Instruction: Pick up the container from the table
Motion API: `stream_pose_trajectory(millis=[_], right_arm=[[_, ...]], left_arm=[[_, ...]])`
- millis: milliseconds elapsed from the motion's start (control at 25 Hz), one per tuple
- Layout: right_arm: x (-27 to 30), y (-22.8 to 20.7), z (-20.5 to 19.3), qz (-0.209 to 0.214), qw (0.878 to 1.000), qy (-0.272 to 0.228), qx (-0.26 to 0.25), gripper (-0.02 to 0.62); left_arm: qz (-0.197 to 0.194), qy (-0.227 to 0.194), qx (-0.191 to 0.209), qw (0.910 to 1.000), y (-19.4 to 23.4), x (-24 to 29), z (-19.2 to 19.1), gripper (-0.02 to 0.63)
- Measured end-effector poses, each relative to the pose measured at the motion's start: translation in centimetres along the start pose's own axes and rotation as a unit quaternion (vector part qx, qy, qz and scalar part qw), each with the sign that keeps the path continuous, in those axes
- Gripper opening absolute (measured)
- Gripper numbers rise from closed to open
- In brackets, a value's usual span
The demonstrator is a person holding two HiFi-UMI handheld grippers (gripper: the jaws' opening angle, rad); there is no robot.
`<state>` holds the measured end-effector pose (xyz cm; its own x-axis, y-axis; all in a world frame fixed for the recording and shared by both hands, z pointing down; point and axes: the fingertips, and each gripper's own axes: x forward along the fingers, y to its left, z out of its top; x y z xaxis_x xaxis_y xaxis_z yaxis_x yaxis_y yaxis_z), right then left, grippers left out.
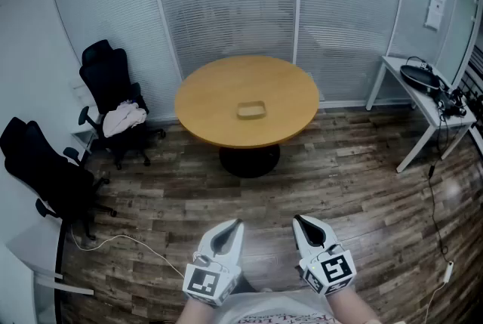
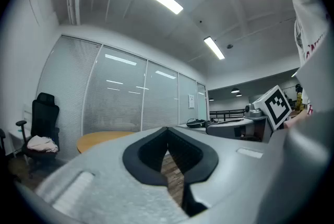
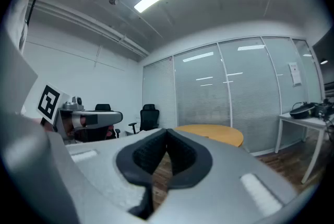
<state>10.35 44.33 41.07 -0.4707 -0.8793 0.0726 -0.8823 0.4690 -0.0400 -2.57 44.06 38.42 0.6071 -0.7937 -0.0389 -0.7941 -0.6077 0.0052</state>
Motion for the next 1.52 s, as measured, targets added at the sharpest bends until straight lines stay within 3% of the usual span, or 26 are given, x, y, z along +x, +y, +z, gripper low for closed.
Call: stream_pose_trajectory(millis=[880,1240,1520], right_arm=[[0.5,-3.1,-3.1,-0.047,0.996,0.048,0.056,0.003],[7.4,-5.9,-3.4,-0.079,0.993,0.06,0.062,0.003],[17.2,-9.1,-2.9,-0.108,0.989,0.069,0.07,0.003]], left_arm=[[0.009,0.03,0.006,0.9995,0.1,0.8,-2.1,0.006],[-0.005,0.038,-0.009,0.9992,6.3,6.3,-3.3,0.006],[-0.006,0.033,-0.017,0.9993,15.6,13.1,-3.5,0.006]])
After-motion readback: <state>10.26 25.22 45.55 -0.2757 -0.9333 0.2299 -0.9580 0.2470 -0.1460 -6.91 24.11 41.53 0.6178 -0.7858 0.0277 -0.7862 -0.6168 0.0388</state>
